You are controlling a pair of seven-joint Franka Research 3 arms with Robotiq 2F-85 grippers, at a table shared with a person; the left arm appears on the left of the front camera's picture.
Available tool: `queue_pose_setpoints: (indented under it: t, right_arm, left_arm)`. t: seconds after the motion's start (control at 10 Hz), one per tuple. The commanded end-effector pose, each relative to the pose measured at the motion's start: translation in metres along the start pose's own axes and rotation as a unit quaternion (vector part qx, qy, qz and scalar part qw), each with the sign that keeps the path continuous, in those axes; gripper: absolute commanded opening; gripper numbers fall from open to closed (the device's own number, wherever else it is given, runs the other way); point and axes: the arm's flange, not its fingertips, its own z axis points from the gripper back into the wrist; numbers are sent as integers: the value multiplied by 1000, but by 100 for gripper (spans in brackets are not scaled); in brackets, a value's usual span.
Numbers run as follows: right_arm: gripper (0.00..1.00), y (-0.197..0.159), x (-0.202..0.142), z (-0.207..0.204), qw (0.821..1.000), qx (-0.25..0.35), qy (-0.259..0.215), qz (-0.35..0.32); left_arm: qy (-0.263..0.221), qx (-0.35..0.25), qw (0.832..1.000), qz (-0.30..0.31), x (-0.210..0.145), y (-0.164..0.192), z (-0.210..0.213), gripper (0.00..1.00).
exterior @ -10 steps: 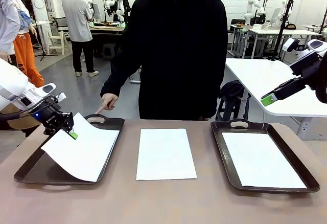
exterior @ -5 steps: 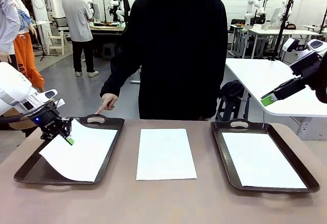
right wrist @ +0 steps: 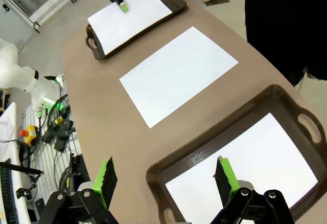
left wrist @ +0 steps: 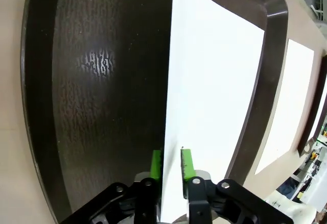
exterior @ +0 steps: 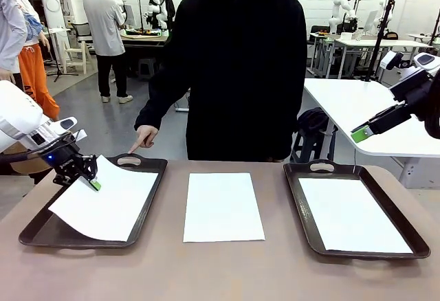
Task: Sort the A4 documents.
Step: Place the A4 Paper in the designated Handle tray.
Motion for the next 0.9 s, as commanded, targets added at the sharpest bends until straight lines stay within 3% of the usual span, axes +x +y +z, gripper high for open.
queue_pose_setpoints:
  t: [0.0, 0.1, 0.2, 0.3, 0.4, 0.5, 0.6, 0.7, 0.8]
  right_arm:
    - [100, 0, 0, -2, 1000, 0, -2, -1]
    - [100, 0, 0, -2, 1000, 0, -2, -1]
    - [100, 0, 0, -2, 1000, 0, -2, -1]
    - [100, 0, 0, -2, 1000, 0, -2, -1]
    - [100, 0, 0, -2, 1000, 0, -2, -1]
    - [100, 0, 0, -2, 1000, 0, -2, -1]
    - [100, 0, 0, -2, 1000, 0, -2, -1]
    - [100, 0, 0, -2, 1000, 0, -2, -1]
    - [100, 0, 0, -2, 1000, 0, -2, -1]
  left_arm:
    - [5, 25, 1000, 3, 2, 0, 5, 24]
    - [8, 34, 999, 1, 2, 0, 7, 60]
    - [8, 40, 999, -1, 2, -1, 10, 44]
    - [6, 46, 999, 0, 1, 0, 12, 80]
    - [4, 57, 998, 4, -1, -1, 15, 64]
    - [1, 66, 998, 4, -2, -2, 18, 99]
    - [-3, 69, 998, 4, -3, -3, 20, 83]
    - [-4, 64, 998, 0, -4, -3, 23, 100]
    - [-10, 63, 998, 1, -6, -2, 25, 100]
